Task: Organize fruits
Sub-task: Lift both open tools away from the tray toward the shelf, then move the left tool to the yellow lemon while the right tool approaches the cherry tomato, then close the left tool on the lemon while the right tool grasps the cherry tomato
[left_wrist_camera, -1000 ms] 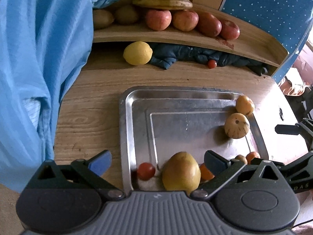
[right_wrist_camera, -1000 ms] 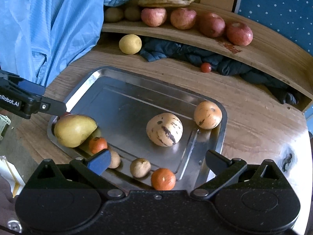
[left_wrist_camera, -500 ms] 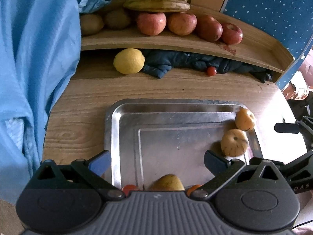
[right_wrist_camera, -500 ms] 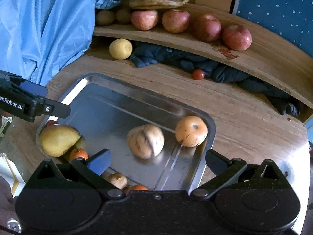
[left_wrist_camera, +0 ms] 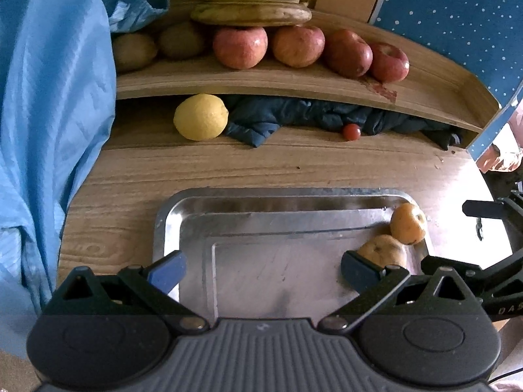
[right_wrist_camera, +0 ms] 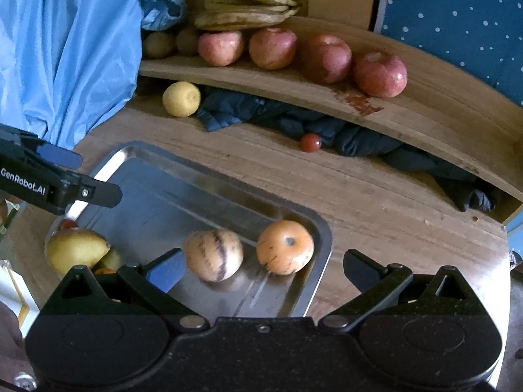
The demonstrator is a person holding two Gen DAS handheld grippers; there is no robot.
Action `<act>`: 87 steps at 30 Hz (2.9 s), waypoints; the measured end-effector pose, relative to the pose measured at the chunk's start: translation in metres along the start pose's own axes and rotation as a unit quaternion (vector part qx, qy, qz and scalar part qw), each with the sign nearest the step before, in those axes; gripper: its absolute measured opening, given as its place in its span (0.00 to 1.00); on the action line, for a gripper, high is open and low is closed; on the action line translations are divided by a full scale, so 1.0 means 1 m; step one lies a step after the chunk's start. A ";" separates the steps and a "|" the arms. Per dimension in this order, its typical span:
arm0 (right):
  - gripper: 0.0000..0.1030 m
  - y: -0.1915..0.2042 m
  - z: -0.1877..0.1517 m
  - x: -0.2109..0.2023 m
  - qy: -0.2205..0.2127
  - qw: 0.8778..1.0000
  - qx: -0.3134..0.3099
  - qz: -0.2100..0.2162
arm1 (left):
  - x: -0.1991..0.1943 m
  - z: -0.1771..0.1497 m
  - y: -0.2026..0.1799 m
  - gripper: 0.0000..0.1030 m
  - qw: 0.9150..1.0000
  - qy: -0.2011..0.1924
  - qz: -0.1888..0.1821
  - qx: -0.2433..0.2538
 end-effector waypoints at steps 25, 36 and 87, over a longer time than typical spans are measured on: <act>0.99 -0.029 0.065 0.053 -0.014 0.999 0.013 0.043 | 0.045 0.047 -0.003 1.00 0.999 -0.003 0.042 -0.026; 0.95 -0.032 0.100 0.098 0.003 0.997 0.057 0.042 | 0.066 0.075 0.040 1.00 0.995 -0.026 0.079 -0.050; 0.36 0.031 0.128 0.174 0.015 0.995 0.098 0.026 | 0.111 0.099 0.090 0.80 0.996 -0.054 0.041 -0.058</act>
Point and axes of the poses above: each gripper's, at about its wrist camera, not at the fingertips, and x roughly the way its jaws point, y to its left, z to its top, the point moved 6 cm from there along x, roughly the way its jaws point, and after that the axes turned 7 degrees about x, right-handed, at the moved point
